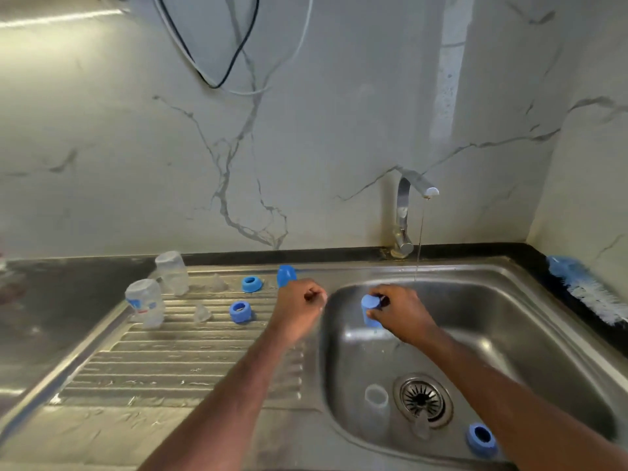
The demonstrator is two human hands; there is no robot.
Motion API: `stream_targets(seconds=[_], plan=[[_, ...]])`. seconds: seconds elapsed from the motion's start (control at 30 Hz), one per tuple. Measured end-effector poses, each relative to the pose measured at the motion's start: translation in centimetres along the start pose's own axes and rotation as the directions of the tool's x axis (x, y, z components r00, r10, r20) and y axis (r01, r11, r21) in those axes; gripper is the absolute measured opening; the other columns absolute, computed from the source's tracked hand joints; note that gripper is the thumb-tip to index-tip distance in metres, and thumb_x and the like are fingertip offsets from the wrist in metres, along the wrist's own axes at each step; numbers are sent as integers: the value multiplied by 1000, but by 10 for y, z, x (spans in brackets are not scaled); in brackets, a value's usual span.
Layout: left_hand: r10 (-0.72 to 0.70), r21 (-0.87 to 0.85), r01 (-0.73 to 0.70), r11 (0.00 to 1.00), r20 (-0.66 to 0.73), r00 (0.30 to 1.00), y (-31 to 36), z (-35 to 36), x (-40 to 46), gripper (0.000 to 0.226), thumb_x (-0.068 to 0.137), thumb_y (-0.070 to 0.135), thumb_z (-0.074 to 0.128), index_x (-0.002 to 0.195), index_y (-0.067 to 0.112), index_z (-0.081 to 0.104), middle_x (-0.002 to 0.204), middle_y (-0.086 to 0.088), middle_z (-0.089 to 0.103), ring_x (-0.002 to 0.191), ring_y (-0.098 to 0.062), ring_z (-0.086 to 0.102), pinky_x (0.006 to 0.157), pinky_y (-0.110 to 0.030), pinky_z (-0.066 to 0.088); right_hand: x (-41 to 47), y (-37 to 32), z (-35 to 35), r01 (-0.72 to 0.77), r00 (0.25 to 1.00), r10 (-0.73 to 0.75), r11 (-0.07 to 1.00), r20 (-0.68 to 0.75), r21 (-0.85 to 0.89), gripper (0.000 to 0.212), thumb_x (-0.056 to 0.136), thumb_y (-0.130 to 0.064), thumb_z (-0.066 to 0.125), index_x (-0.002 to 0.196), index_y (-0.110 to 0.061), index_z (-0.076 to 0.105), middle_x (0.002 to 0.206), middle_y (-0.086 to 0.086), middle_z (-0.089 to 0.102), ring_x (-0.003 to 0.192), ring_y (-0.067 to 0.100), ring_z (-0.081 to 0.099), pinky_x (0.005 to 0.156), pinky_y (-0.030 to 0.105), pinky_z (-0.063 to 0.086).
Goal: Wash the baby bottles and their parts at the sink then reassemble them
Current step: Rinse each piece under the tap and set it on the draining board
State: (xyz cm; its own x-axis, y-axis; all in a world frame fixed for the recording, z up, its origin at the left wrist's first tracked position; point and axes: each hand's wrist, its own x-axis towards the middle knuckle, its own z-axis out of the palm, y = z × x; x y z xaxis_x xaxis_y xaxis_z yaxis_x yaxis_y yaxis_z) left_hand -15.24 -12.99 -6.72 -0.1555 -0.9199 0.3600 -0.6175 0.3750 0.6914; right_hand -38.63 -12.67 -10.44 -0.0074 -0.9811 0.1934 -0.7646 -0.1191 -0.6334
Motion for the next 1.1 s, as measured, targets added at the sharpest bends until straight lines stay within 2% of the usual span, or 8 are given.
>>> stream_targets(seconds=[0.17,0.27,0.37,0.47,0.77,0.93,1.0,1.1], plan=[[-78,39,82,996,-83,993,-30,-61,-16,20,88,5,67,69,11,71,60,3,68,58,-10,67,65,-25,55,1,-45,9,95,994,-91,993,-58,77,42,78,-17,84,117,-17,71,106,-1,71,89,11,66,88,31,55],[-154,25,159,987,-141,978,-44,-87,-21,21,87,4,67,68,11,73,59,1,69,57,-15,68,65,-32,59,8,-90,19,122,992,-117,969,-39,214,50,81,-18,83,124,-26,59,103,-9,65,91,7,65,77,19,52],[-194,47,206,977,-187,963,-58,-104,-27,22,83,4,68,66,16,72,66,3,72,64,-17,70,71,-37,60,20,-128,36,156,987,-161,949,-3,273,55,82,-16,82,128,-28,53,102,-8,65,94,9,66,83,24,55],[-217,77,233,969,-168,962,-65,-111,-33,20,85,6,70,69,17,72,74,3,72,70,-16,70,77,-39,59,28,-147,55,161,984,-176,948,29,274,54,84,-16,79,127,-29,49,112,-3,65,99,13,65,87,29,56],[-221,118,234,965,-108,969,-65,-117,-32,24,88,6,68,68,20,68,76,3,70,71,-14,69,73,-30,56,39,-154,88,110,985,-134,974,112,197,56,82,-14,81,122,-32,47,124,5,57,100,17,64,82,28,56],[-204,102,214,972,-94,974,-61,-112,-35,31,87,3,66,62,22,67,67,6,69,63,-11,68,68,-29,57,32,-150,85,118,986,-139,974,94,195,60,77,-12,84,123,-29,49,123,2,57,101,16,63,83,27,57],[-215,54,219,974,-77,974,-58,-106,-36,25,86,1,65,66,15,71,67,2,72,62,-15,70,69,-32,60,27,-142,79,102,991,-119,971,66,218,54,78,-14,85,120,-28,52,116,-3,57,93,11,62,77,22,54],[-220,-26,219,975,-31,975,-46,-92,-38,17,84,2,66,70,9,73,66,-5,73,60,-20,71,67,-36,61,12,-123,59,100,994,-106,977,22,188,34,79,-13,83,104,-23,63,100,-7,64,83,10,63,74,24,54]])
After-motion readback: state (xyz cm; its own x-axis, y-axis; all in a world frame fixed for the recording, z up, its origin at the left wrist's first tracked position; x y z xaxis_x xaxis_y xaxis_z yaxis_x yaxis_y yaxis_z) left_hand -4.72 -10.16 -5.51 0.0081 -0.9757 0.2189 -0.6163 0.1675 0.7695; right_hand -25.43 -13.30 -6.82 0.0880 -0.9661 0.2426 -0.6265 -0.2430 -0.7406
